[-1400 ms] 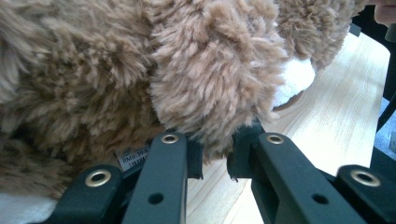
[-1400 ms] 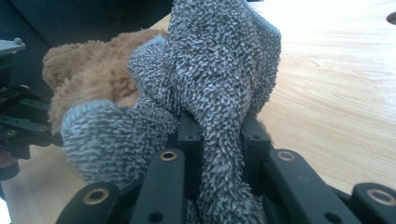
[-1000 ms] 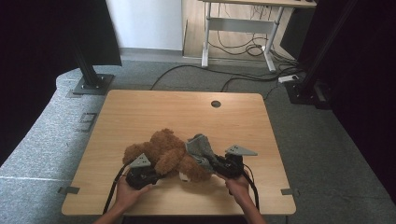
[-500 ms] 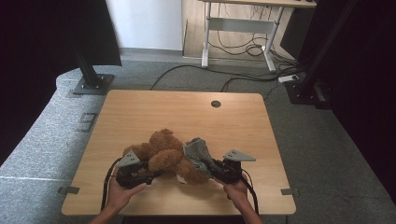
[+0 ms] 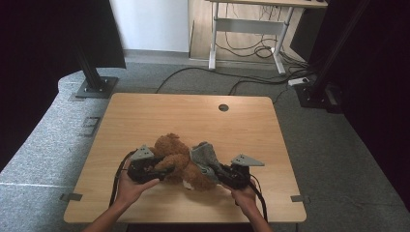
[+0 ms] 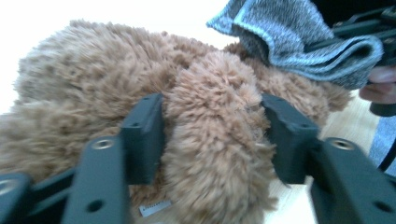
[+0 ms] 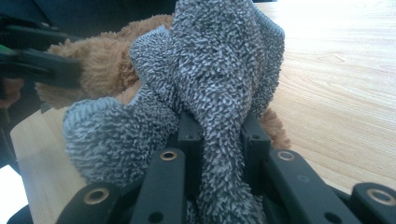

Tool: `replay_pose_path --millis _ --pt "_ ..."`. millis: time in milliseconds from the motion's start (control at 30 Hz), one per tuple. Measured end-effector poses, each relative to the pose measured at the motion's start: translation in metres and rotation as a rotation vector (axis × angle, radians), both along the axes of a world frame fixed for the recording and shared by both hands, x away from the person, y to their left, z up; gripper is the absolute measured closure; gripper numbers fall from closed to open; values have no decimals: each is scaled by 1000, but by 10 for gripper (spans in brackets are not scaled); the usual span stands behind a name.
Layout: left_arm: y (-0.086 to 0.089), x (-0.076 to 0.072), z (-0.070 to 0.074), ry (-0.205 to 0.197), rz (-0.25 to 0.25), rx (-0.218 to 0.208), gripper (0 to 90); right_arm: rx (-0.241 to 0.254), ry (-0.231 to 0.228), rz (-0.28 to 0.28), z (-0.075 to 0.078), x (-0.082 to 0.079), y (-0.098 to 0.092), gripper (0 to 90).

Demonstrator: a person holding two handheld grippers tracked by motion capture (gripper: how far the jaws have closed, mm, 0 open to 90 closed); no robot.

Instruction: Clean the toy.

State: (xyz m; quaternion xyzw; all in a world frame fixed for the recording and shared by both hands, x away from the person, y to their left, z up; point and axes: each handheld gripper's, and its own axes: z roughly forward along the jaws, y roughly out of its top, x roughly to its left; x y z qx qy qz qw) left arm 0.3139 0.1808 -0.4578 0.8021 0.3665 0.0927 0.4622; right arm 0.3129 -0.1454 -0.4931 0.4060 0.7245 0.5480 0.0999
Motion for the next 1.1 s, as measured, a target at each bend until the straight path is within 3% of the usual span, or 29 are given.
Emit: replay_pose_path --millis 67,200,367,500,700,800,933,1100 --pt "-1 1 -4 6 -18 -2 587 0 -1 -3 0 1 0 752" --pt "2 1 -10 25 -46 -18 690 6 3 -6 -1 2 -1 751" --pt "7 -1 -19 51 -56 -35 723 7 0 5 2 1 -1 749" --pt "9 -2 -25 65 -58 -49 728 15 -16 14 14 5 4 746" --pt "7 -5 -31 76 -68 -48 731 -10 -56 54 39 22 37 746" --pt "8 -7 -35 79 -71 -48 733 -29 -55 84 46 32 57 745" --pt "9 -8 -38 83 -74 -49 735 -83 -46 111 46 43 86 742" --pt "9 -10 -42 85 -74 -48 736 -169 -45 94 38 46 98 742"
